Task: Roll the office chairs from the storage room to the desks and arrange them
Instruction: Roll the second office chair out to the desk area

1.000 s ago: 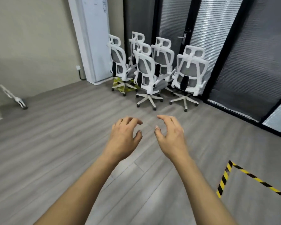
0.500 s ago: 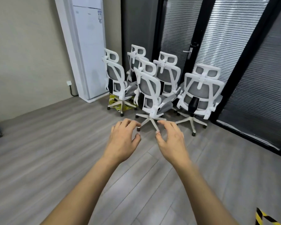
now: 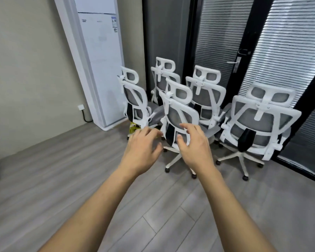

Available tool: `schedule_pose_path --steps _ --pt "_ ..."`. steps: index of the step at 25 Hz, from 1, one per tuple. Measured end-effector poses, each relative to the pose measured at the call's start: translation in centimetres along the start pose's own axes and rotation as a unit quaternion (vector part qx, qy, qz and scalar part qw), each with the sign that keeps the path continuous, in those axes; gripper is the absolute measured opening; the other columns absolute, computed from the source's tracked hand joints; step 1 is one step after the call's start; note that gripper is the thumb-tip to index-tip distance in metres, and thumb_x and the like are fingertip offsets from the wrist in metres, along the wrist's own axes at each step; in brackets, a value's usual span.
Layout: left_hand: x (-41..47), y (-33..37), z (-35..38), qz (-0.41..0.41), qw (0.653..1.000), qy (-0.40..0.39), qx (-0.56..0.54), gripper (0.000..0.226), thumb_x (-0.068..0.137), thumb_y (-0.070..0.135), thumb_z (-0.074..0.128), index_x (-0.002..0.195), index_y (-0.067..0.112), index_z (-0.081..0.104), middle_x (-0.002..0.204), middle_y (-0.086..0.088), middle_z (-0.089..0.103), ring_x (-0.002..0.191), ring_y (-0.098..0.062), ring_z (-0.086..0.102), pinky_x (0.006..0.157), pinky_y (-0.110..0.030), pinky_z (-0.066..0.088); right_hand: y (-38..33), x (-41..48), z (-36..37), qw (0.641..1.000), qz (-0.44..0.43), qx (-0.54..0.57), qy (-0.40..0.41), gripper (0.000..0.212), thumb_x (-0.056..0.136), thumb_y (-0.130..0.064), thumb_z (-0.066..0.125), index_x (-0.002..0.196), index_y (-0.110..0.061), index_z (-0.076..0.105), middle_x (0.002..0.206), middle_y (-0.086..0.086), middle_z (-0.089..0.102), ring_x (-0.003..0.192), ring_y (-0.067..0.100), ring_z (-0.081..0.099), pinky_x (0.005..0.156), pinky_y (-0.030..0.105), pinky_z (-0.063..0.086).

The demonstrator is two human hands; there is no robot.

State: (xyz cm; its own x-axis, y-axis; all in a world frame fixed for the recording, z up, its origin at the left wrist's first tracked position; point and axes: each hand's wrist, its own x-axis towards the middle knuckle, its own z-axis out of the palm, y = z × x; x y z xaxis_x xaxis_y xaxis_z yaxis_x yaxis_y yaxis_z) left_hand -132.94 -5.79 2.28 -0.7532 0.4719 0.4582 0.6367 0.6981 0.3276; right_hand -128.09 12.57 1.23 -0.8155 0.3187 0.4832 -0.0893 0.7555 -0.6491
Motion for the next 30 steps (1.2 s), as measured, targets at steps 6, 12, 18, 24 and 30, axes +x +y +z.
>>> schedule_pose_path --steps 6,12,18,24,30 --pt "16.2 -10.7 6.2 -0.008 1.0 -0.016 0.0 0.031 0.088 0.041 0.046 0.116 0.032 0.056 0.117 0.009 0.055 0.107 -0.02 0.049 0.094 -0.041 0.04 6.2 16.0 9.7 0.999 0.016 -0.034 -0.023 0.034 0.094 -0.032 0.056 0.129 -0.031 0.055 0.125 -0.013 0.054 0.118 0.011 0.051 0.103 0.036 0.039" --pt "32.3 -21.3 13.8 0.016 0.997 -0.064 -0.039 0.031 0.096 0.04 0.047 0.125 0.031 0.053 0.123 0.011 0.052 0.116 -0.015 0.046 0.1 -0.036 0.036 13.2 30.1 18.3 0.992 0.09 -0.085 -0.006 0.035 0.094 -0.034 0.055 0.129 -0.029 0.055 0.127 -0.007 0.055 0.12 0.018 0.052 0.104 0.042 0.041" --pt "46.3 -26.8 23.0 0.088 0.984 -0.146 -0.051 0.037 0.096 0.046 0.048 0.13 0.033 0.051 0.125 0.008 0.052 0.118 -0.018 0.047 0.102 -0.037 0.037 22.0 39.7 22.6 0.973 0.187 -0.129 0.049 0.036 0.094 -0.032 0.057 0.13 -0.026 0.057 0.127 -0.004 0.056 0.122 0.02 0.052 0.106 0.044 0.04" --pt "57.9 -31.9 31.9 0.103 0.973 -0.205 -0.021 0.042 0.096 0.046 0.048 0.136 0.031 0.046 0.133 0.006 0.05 0.121 -0.021 0.049 0.099 -0.037 0.037 30.7 47.8 27.7 0.95 0.271 -0.149 0.046 0.037 0.092 -0.04 0.059 0.125 -0.024 0.06 0.125 0.002 0.059 0.118 0.027 0.054 0.099 0.044 0.042" --pt "65.1 -38.2 39.3 0.105 0.95 -0.293 0.018 0.059 0.09 0.065 0.04 0.138 0.031 0.041 0.143 0.001 0.045 0.13 -0.026 0.043 0.105 -0.044 0.037 35.0 49.7 31.6 0.894 0.373 -0.237 -0.076 0.065 0.079 -0.079 0.051 0.121 -0.03 0.058 0.119 -0.005 0.059 0.115 0.023 0.055 0.102 0.038 0.041"
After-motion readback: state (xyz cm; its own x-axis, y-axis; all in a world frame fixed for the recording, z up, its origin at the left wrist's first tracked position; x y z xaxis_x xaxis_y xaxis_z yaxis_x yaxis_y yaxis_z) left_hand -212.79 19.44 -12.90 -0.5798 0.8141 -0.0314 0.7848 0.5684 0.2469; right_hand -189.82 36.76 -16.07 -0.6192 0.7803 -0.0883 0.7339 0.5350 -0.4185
